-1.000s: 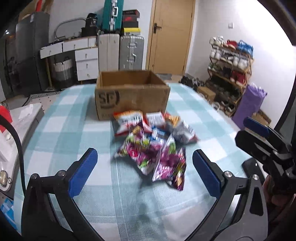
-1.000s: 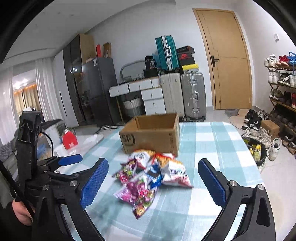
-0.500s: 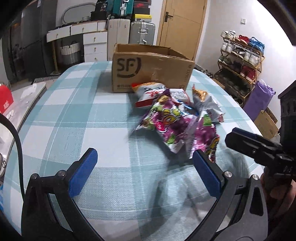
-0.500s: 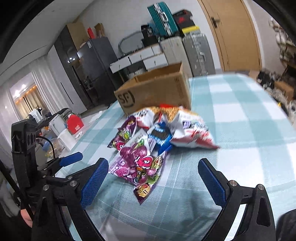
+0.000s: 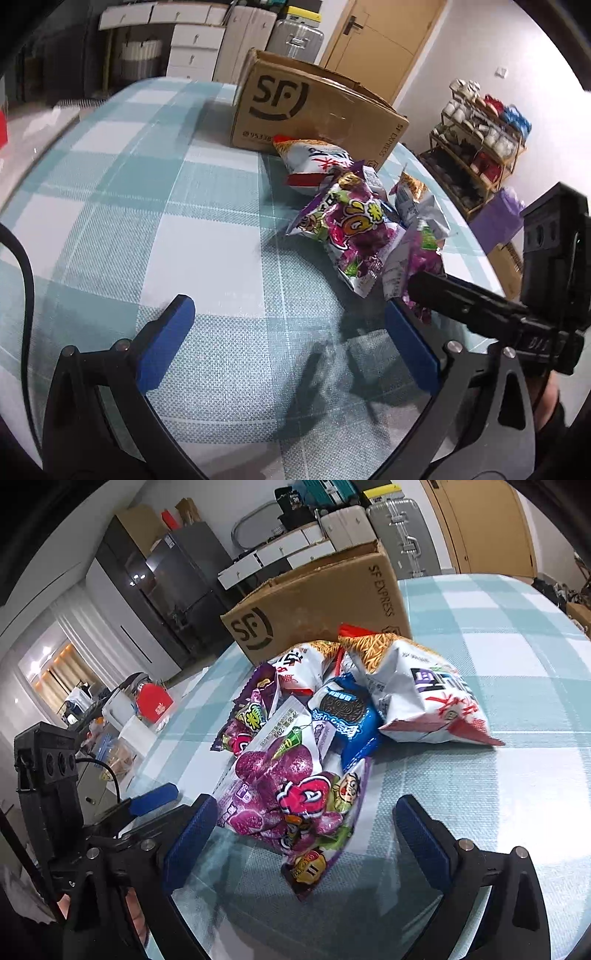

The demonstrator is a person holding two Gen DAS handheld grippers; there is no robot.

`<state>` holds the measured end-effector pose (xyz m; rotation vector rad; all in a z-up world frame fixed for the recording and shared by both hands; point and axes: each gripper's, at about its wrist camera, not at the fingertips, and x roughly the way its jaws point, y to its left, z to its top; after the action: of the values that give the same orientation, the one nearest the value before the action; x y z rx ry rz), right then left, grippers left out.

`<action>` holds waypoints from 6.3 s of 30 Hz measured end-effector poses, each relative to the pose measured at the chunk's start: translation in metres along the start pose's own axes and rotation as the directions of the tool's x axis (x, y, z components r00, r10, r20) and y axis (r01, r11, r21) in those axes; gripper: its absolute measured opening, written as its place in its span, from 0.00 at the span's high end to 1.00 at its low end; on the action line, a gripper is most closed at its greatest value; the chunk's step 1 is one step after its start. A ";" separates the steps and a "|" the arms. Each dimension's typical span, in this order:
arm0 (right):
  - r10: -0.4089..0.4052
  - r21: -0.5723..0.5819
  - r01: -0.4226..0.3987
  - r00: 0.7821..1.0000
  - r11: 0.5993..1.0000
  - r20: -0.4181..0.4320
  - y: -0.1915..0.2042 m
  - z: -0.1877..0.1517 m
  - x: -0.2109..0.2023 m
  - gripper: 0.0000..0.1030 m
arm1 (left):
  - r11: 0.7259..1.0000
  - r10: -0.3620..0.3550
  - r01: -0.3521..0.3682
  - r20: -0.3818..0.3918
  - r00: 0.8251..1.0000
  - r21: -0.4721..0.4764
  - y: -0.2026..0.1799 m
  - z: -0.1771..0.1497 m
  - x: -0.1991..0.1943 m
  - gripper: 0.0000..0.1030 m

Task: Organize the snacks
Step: 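Grasp a purple candy bag with right tool while left tool grasps another purple bag, then lift both purple candy bags and carry them over the cardboard box, then open both tools to drop the purple bags into the box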

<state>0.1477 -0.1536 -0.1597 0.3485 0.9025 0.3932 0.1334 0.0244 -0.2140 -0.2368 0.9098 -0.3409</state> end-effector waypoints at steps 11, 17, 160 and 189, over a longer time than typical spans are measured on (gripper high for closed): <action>0.009 -0.034 -0.010 0.999 0.999 -0.032 0.010 0.004 0.014 0.46 | 1.000 -0.002 0.002 -0.004 1.000 0.000 -0.001 0.002 0.005 0.01; 0.001 -0.043 -0.001 1.000 0.999 0.003 0.011 0.000 0.003 0.51 | 1.000 -0.003 0.003 -0.003 1.000 -0.001 -0.002 0.003 0.007 0.01; -0.107 -0.252 0.120 0.992 0.960 0.066 0.004 0.300 0.040 0.51 | 0.970 0.136 -0.119 -0.067 0.988 0.213 -0.044 0.325 0.090 0.58; -0.159 -0.265 0.164 0.987 0.950 0.037 -0.005 0.278 0.042 0.40 | 0.919 0.261 -0.249 0.001 0.965 0.306 -0.061 0.300 0.082 0.28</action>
<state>0.3973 -0.1732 -0.0311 0.0284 0.8434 0.3550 0.4091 -0.0466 -0.0742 0.1740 0.9018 -0.2395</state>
